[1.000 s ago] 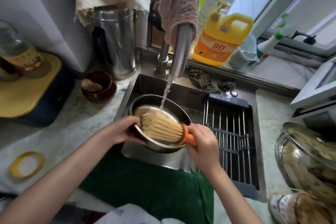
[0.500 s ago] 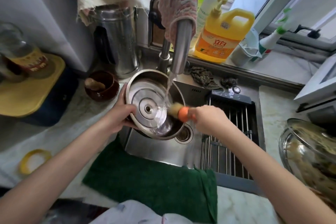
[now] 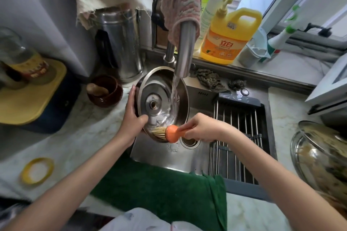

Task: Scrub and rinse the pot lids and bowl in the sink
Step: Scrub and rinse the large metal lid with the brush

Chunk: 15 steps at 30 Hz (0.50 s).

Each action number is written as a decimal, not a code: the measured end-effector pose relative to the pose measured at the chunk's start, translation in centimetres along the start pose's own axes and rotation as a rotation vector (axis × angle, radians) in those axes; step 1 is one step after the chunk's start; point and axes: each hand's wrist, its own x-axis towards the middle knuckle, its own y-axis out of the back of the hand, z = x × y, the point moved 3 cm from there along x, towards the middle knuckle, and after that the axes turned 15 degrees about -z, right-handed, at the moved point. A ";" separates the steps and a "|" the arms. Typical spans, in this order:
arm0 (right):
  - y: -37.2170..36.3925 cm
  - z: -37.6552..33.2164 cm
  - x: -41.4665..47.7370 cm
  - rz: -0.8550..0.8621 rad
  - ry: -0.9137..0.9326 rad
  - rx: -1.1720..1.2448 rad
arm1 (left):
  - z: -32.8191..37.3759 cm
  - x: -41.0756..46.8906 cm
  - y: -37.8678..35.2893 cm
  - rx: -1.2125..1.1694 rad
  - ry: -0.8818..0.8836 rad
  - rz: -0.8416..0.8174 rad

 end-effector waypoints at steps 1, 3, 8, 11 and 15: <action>0.6 0.5 0.4 -0.010 -0.021 0.029 | -0.1 -0.1 0.1 0.034 -0.008 -0.011; 2.1 1.4 1.0 0.076 -0.133 -0.139 | -0.3 -0.2 0.2 0.058 0.009 -0.031; 5.4 1.5 1.7 0.708 -0.050 -0.667 | -0.1 0.1 0.3 0.278 0.102 -0.155; 4.5 1.2 1.6 1.037 0.252 -1.036 | 0.5 0.6 -0.4 0.352 0.175 -0.198; 2.9 3.1 2.2 1.005 0.040 -1.047 | 1.1 0.6 -0.9 0.283 0.185 -0.227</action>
